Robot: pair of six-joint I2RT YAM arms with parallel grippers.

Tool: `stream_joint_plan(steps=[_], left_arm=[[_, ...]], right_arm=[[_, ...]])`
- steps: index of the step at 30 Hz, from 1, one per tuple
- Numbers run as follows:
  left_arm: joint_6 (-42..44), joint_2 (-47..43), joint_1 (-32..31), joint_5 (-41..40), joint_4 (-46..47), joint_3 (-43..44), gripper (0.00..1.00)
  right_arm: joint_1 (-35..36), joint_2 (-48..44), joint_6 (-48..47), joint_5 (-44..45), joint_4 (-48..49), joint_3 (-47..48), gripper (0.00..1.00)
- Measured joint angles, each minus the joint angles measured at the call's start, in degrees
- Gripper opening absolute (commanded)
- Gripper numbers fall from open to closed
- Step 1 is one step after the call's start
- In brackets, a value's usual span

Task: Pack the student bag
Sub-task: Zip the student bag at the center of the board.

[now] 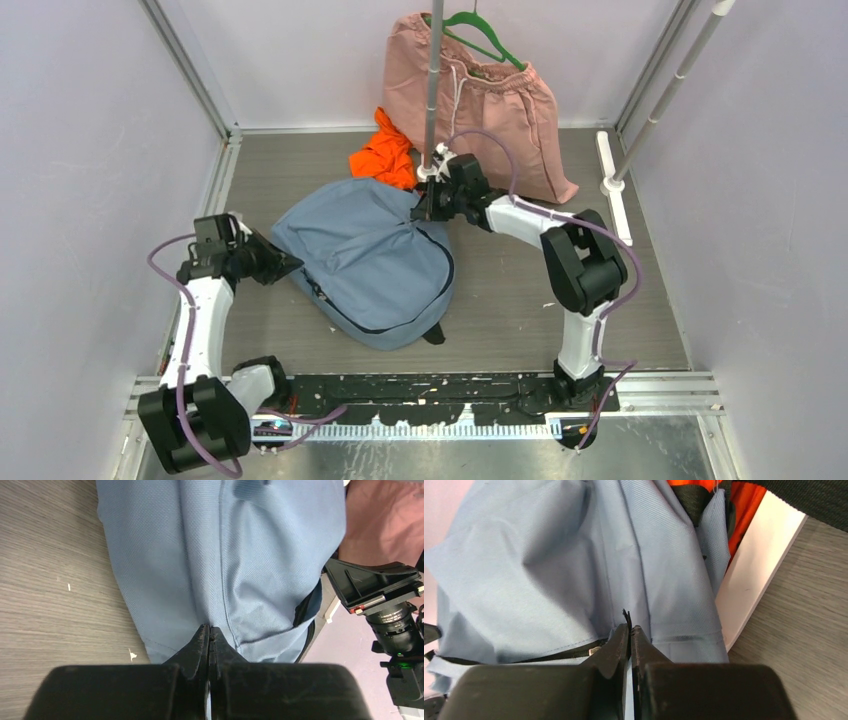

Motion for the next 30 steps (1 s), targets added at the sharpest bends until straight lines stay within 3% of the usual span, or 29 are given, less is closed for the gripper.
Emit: stream_joint_plan(steps=[9,13,17,24,27,30], left_arm=[[4.09,-3.72,1.53,-1.88,-9.09,19.65,0.0],[4.2,-4.31,1.79,-2.86,-9.73,18.8,0.0],[3.82,-4.31,1.99,-1.86,-9.68,12.66,0.0],[7.34,-6.05,1.99,-2.1,-12.57,9.11,0.0],[9.64,-7.61,1.99,-0.5,-12.96,9.4,0.08],[10.6,-8.28,1.99,1.11,-13.16,9.77,0.2]], right_arm=[[-1.18,-13.03,-1.99,3.32,-2.51,-0.02,0.01],[-2.08,-11.91,-2.12,4.09,-1.51,-0.74,0.01],[-2.89,-6.62,-1.42,3.87,-0.94,-2.8,0.03],[-2.97,-3.67,-2.32,11.87,-7.78,-2.25,0.7],[-3.43,-5.62,-2.32,15.02,-9.68,-1.88,0.8],[-2.56,-10.62,-1.9,17.73,-10.97,-1.99,0.82]])
